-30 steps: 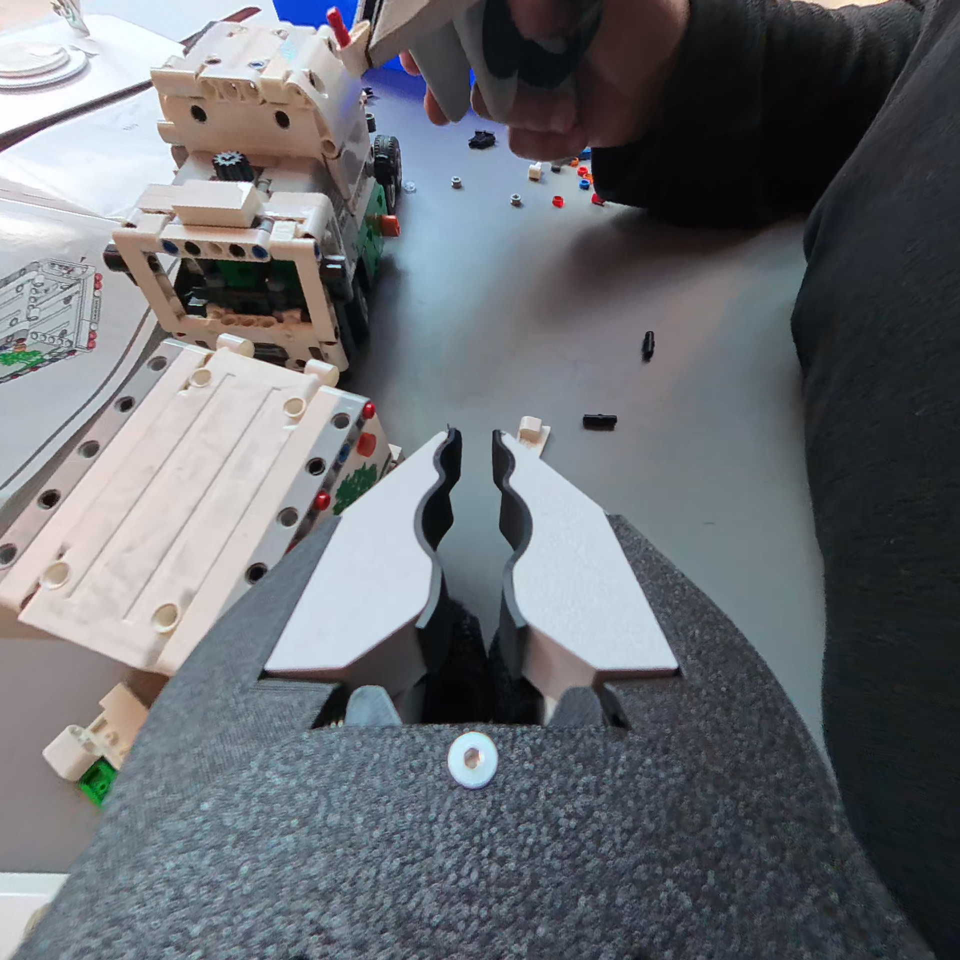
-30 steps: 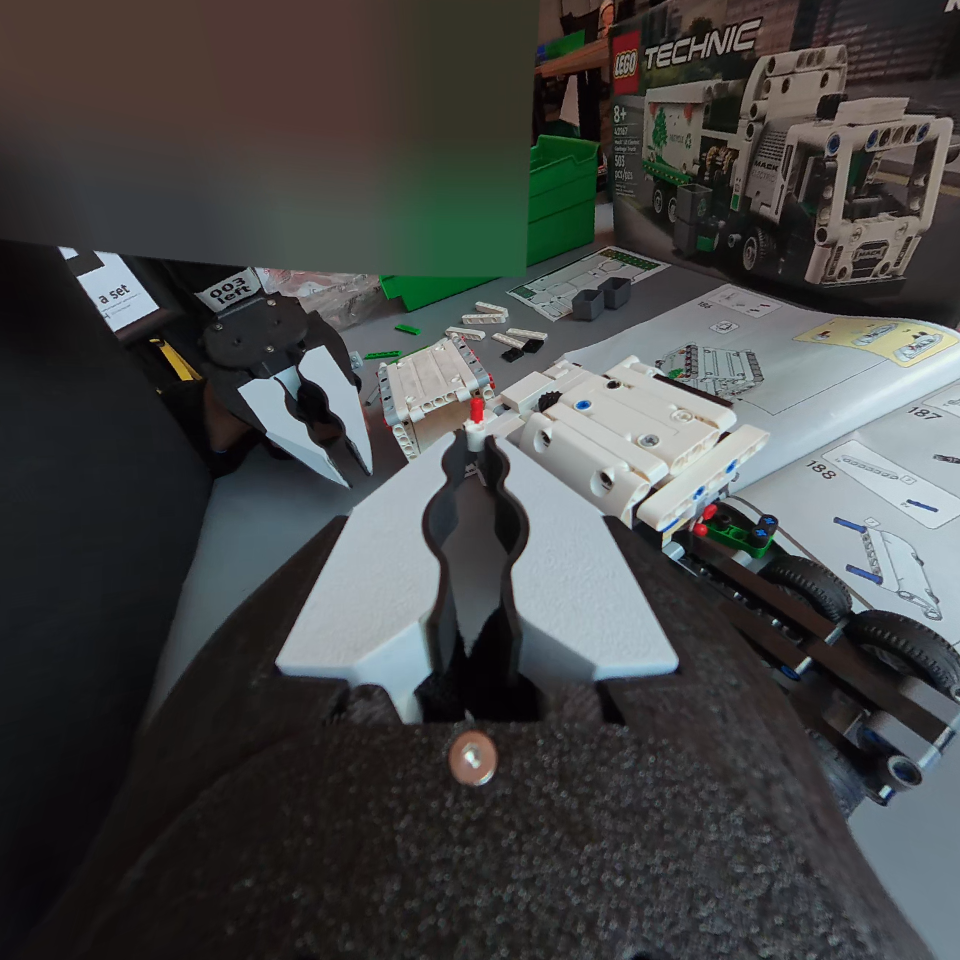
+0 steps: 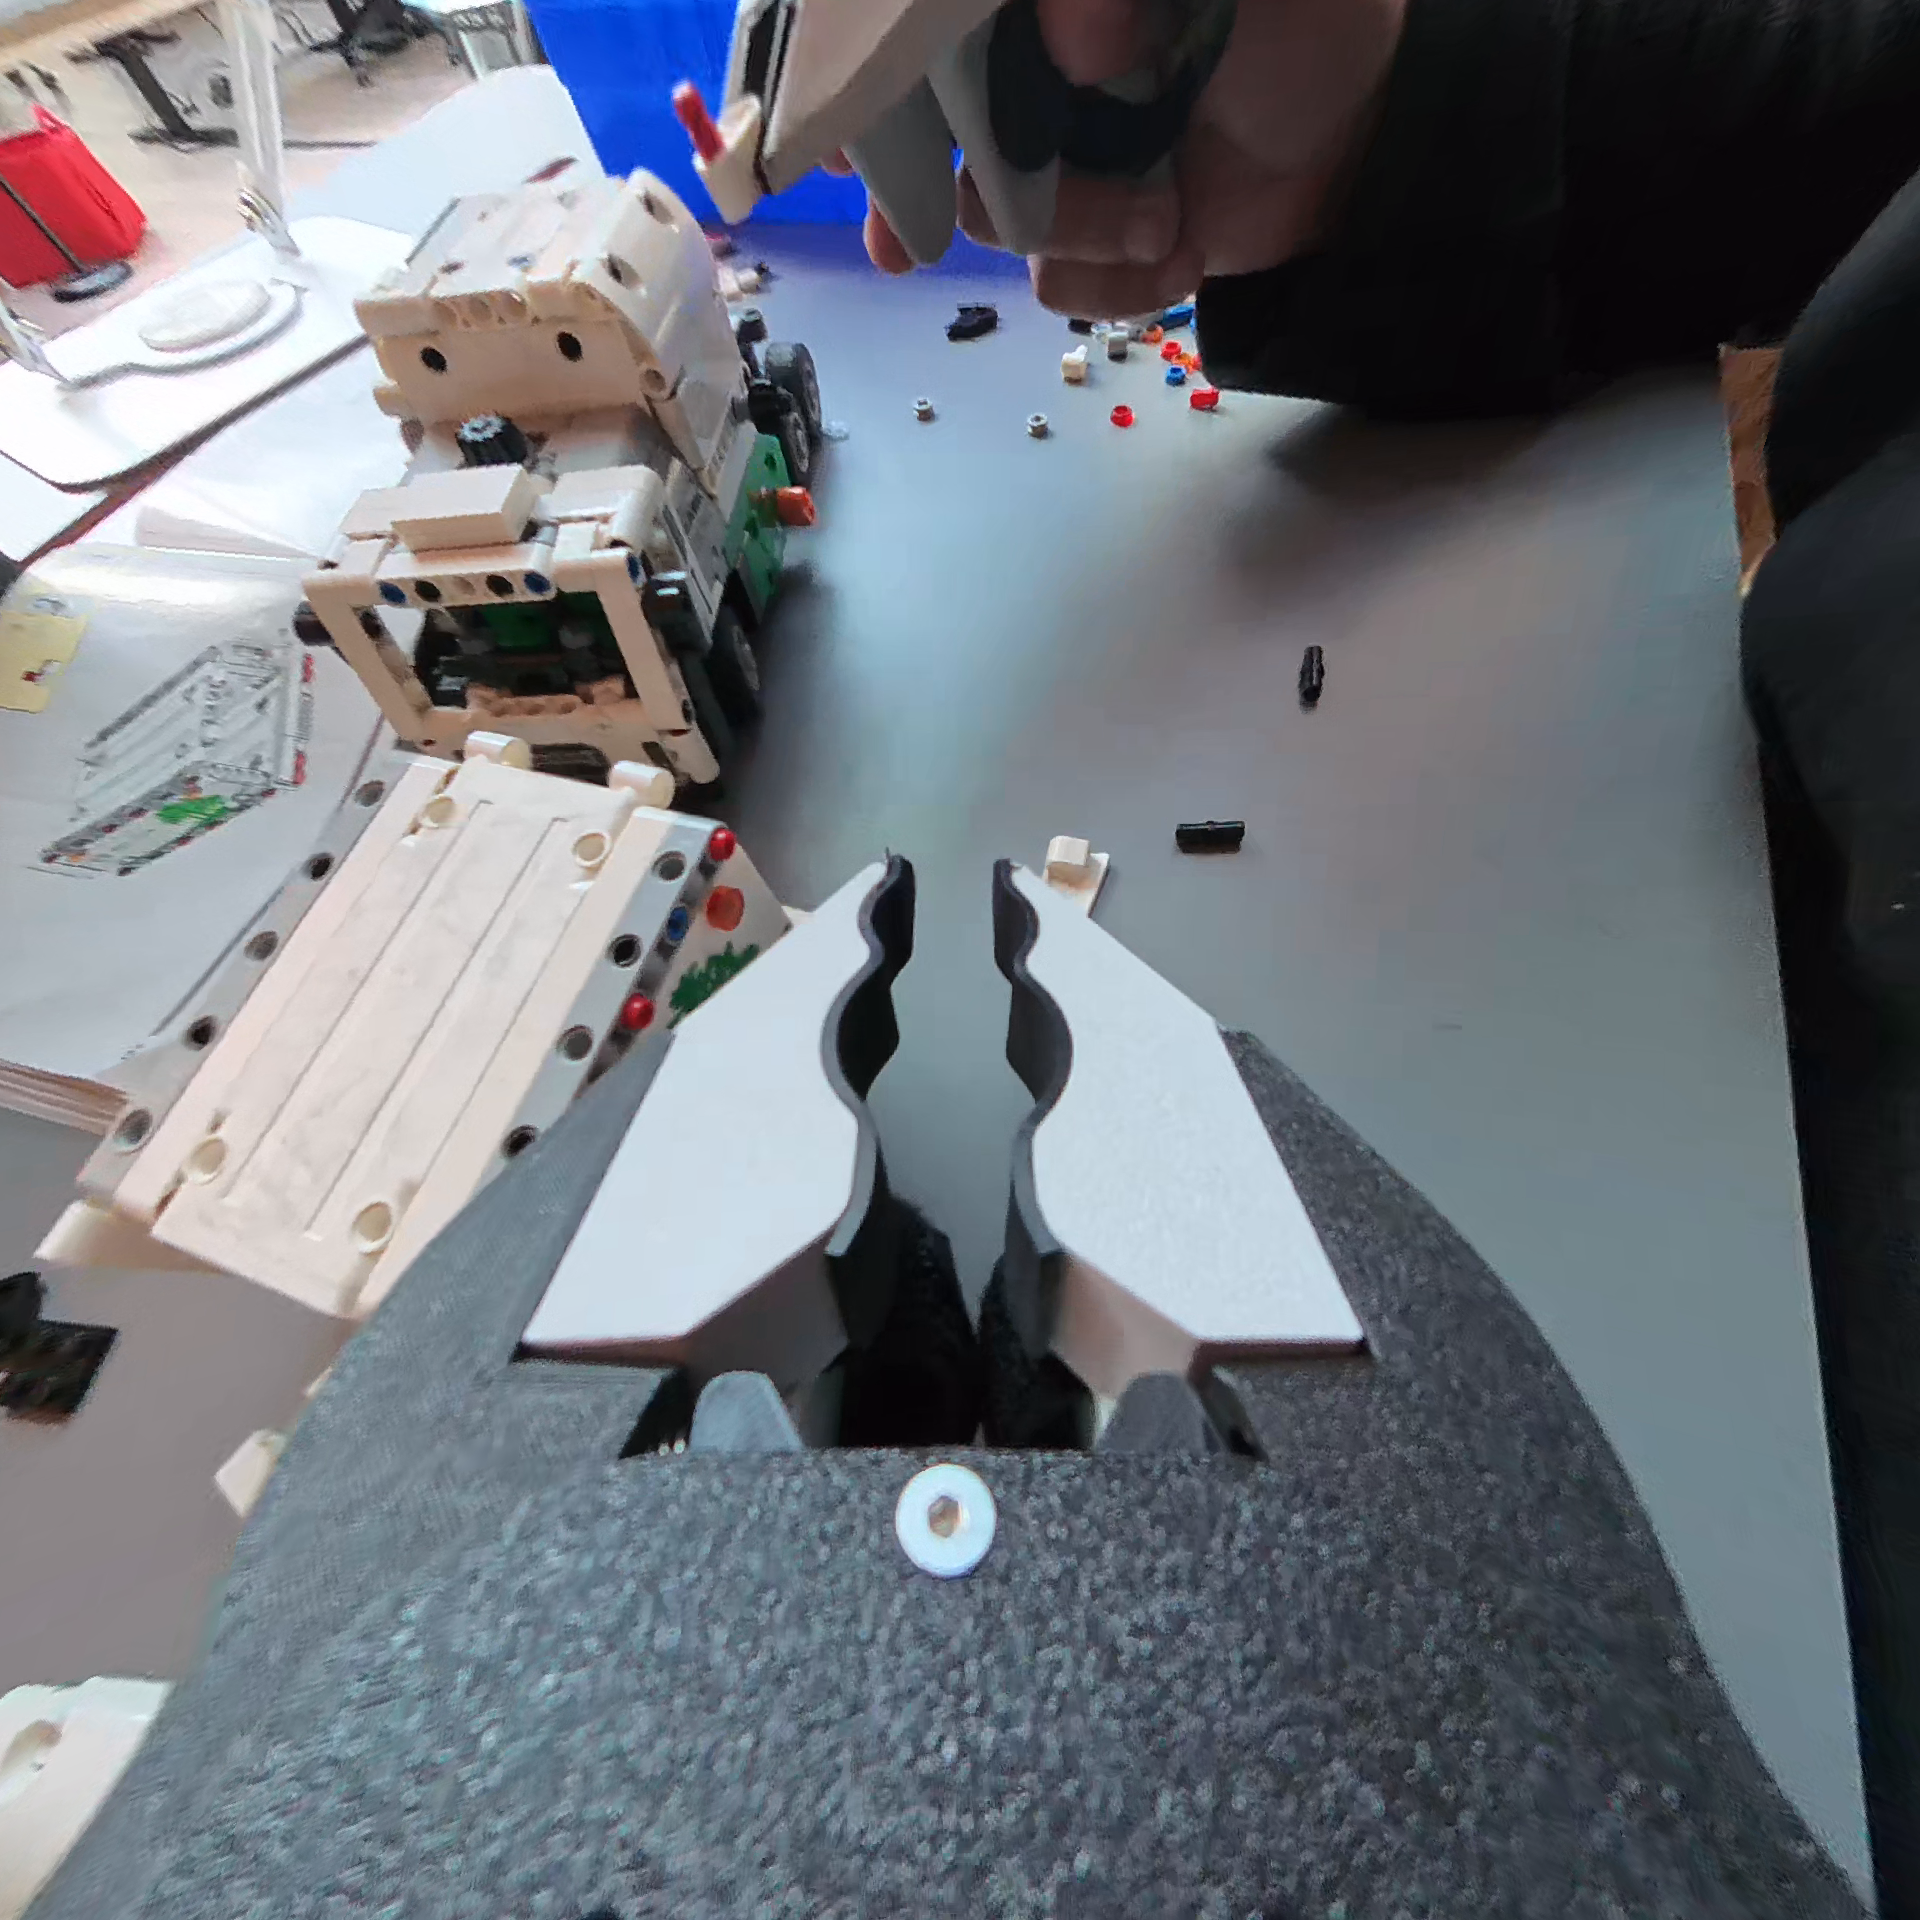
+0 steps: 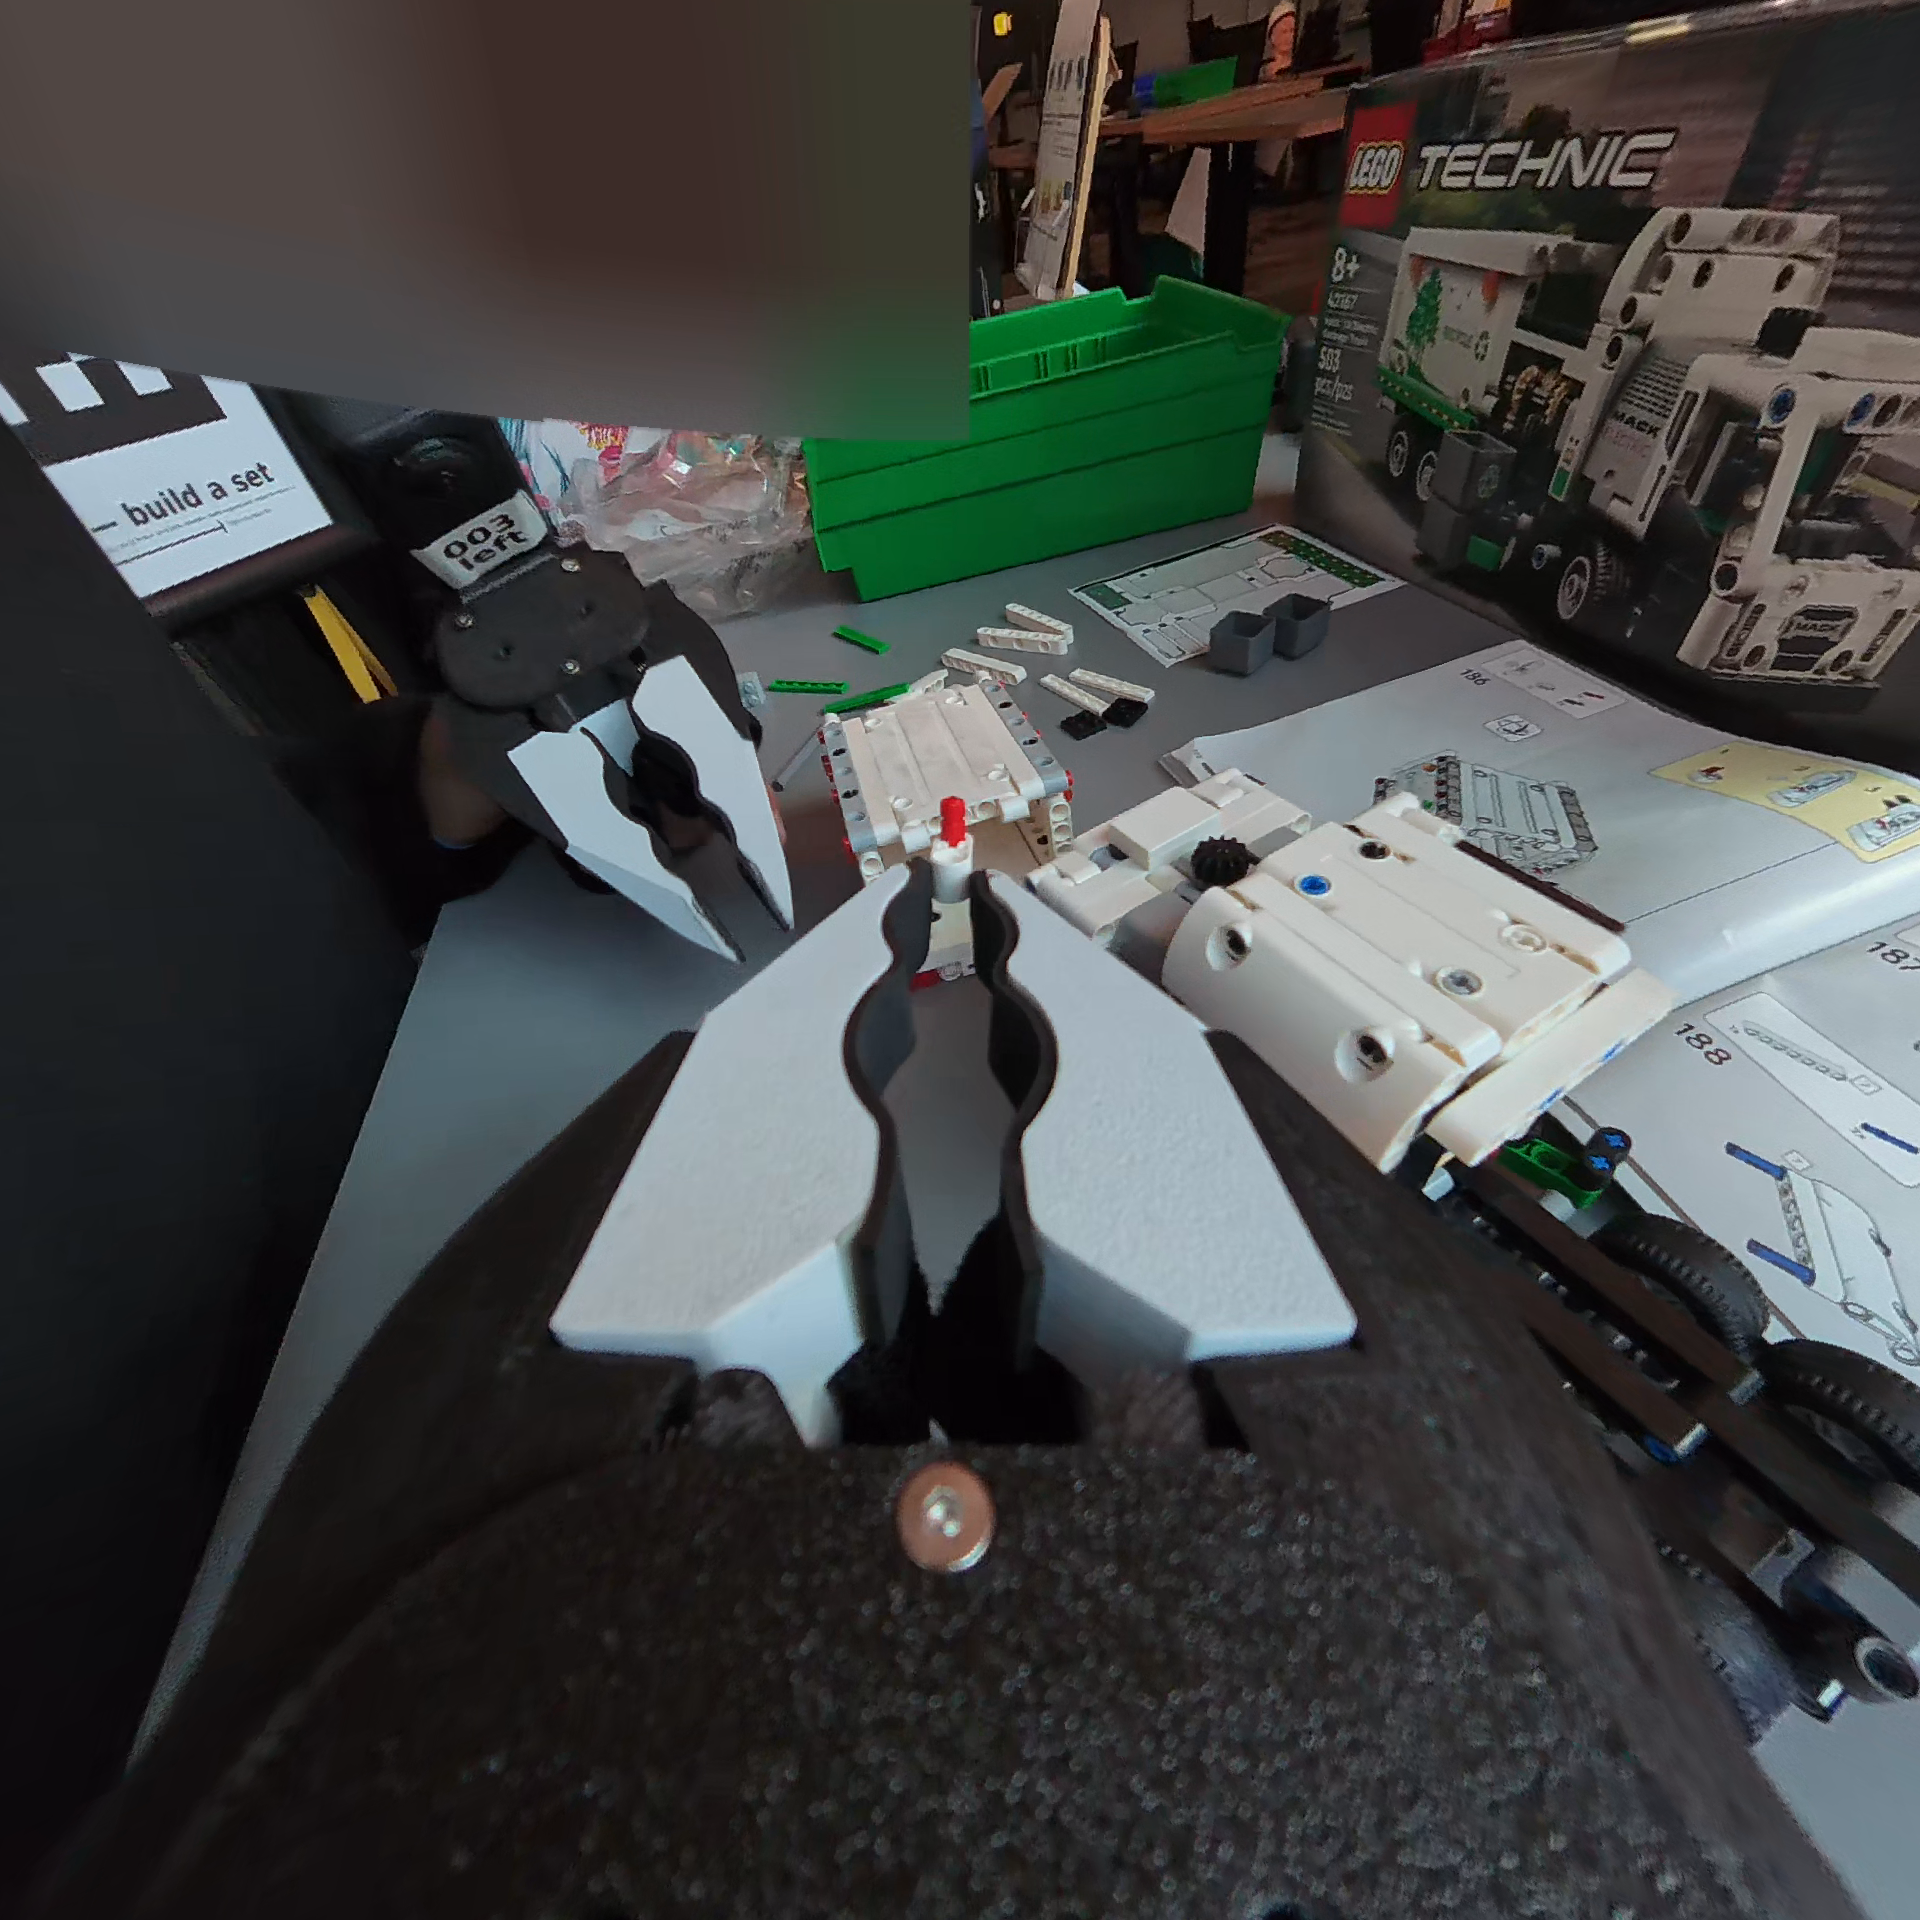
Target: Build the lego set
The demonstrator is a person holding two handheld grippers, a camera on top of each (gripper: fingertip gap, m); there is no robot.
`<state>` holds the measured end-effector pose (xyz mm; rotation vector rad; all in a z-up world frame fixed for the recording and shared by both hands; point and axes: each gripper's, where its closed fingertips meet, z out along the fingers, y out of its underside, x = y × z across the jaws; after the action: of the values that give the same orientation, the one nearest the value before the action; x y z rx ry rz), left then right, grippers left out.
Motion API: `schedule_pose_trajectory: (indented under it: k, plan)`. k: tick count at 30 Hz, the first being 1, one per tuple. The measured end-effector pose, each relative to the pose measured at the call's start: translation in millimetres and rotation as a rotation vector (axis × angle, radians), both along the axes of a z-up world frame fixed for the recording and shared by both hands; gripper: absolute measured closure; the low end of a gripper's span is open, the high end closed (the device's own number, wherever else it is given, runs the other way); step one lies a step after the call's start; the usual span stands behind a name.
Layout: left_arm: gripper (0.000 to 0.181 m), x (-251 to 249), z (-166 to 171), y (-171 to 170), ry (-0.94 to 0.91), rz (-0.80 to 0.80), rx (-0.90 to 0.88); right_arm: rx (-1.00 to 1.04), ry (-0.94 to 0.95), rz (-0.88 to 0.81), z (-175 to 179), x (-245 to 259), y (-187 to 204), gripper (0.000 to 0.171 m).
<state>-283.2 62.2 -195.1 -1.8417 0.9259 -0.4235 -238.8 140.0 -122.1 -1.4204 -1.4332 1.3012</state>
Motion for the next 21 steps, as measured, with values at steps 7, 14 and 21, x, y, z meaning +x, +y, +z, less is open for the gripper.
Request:
schedule_pose_trajectory:
  k: [7, 14, 21]
  plan:
    - [0.163, -3.4, -8.0, 6.5, 0.046, 0.088, -0.024, 0.019, 0.010, 0.027, 2.1, -1.9, -10.1, 0.166]
    - [0.160, -22.2, -12.4, -22.2, 0.021, 0.245, -0.119, -0.003, 0.018, 0.038, 1.1, -2.0, -10.5, 0.166]
    - [0.158, -158.5, 8.0, -35.7, 0.030, 0.726, -0.093, -0.048, 0.027, 0.054, 2.4, -2.0, -11.6, 0.165]
